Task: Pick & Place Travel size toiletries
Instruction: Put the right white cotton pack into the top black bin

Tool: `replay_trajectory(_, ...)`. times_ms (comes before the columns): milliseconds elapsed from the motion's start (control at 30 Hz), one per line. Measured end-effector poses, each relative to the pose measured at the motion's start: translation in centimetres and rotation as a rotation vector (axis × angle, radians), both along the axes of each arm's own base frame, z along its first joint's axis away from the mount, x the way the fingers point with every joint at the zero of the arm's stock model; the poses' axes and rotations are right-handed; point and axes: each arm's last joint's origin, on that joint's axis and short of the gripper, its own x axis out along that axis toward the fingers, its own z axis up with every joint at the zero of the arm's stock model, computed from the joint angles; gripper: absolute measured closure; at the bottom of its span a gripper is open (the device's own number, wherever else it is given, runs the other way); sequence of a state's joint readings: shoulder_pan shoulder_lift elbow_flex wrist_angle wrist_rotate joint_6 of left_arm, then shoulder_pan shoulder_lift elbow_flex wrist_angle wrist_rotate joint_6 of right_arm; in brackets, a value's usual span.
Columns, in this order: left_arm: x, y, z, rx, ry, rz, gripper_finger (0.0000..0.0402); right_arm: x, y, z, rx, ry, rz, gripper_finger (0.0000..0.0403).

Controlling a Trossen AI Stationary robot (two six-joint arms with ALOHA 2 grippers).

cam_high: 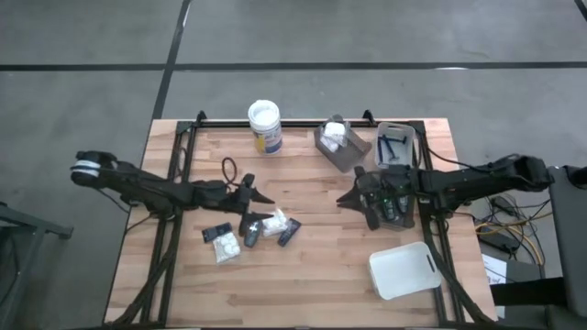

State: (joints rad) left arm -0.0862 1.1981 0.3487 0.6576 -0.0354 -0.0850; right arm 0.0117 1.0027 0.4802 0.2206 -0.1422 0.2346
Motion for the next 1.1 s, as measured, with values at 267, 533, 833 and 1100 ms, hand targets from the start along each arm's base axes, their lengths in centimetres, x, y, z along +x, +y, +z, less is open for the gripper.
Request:
replay_trajectory(267, 0.5, -0.8, -1.4, -0.005, 0.101, 0.019, 0.0195, -0.1, 1.6, 0.0, -0.040, -0.007, -0.048, 0.0324)
replay_trajectory(533, 1.5, -0.9, -4.1, 0.024, 0.245, 0.042, 0.0195, -0.1, 1.8, 0.1, 0.007, -0.003, -0.072, 0.0310)
replay_trajectory(833, 2.4, -1.0, -6.5, 0.046, 0.346, 0.061, 0.0195, -0.1, 1.8, 0.0, -0.001, -0.006, -0.069, 0.0300)
replay_trajectory(1100, 2.7, -0.9, -7.7, 0.067, 0.388, 0.097, 0.0196, -0.1, 1.8, 0.0, -0.010, -0.006, -0.067, 0.0320)
